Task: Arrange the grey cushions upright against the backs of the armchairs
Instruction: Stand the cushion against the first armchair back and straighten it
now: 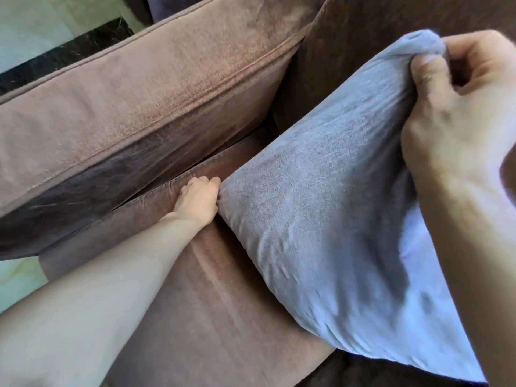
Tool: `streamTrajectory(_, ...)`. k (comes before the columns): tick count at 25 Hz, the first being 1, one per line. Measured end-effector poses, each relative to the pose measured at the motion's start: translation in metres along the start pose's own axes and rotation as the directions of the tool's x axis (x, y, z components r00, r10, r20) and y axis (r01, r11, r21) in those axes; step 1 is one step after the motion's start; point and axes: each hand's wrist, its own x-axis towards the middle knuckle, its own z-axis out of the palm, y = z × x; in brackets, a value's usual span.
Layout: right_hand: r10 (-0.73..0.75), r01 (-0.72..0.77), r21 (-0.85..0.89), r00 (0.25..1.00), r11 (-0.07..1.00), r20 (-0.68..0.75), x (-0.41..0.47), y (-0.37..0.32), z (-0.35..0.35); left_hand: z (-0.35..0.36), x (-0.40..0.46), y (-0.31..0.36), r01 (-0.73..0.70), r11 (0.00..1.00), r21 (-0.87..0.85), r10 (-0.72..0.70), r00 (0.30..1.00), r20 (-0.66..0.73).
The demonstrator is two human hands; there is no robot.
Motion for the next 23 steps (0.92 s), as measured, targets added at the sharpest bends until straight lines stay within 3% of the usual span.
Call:
streamTrajectory(4,0.009,-0.010,0.010,0.999,1.000,0.049,-0.009,-0.001,0.004,-0.003,-0.002,-0.004,0.130,0.988,0.079,-0.131,0.991,0.011)
streamTrajectory(7,0.001,-0.011,0.072,0.991,0.997,0.134,-0.019,0.002,-0.011,-0.006,0.001,0.009,0.164,0.970,-0.180,-0.180,0.981,-0.076)
streamTrajectory(10,0.046,-0.045,-0.011,0.987,0.999,0.152,-0.047,0.023,-0.050,-0.031,-0.006,0.034,0.039,0.835,-0.549,-0.197,0.953,-0.231)
streamTrajectory(12,0.131,-0.100,-0.149,0.967,0.984,0.220,-0.078,0.048,-0.079,-0.063,-0.011,0.060,-0.059,0.732,-0.679,-0.218,0.924,-0.315)
streamTrajectory(16,0.325,-0.239,-0.348,0.921,0.907,0.214,-0.135,0.096,-0.113,-0.133,-0.015,0.124,-0.362,0.473,-0.803,0.003,0.913,-0.409)
streamTrajectory(19,0.350,-0.314,-0.296,0.934,0.902,0.076,-0.149,0.113,-0.118,-0.157,-0.013,0.149,-0.461,0.519,-0.720,0.131,0.875,-0.466)
streamTrajectory(21,0.315,-0.303,-0.224,0.949,0.926,0.020,-0.151,0.117,-0.121,-0.160,-0.012,0.152,-0.469,0.574,-0.671,0.124,0.860,-0.495)
streamTrajectory(23,0.286,-0.291,-0.168,0.957,0.942,-0.055,-0.151,0.115,-0.127,-0.165,-0.014,0.152,-0.479,0.557,-0.678,0.074,0.842,-0.534)
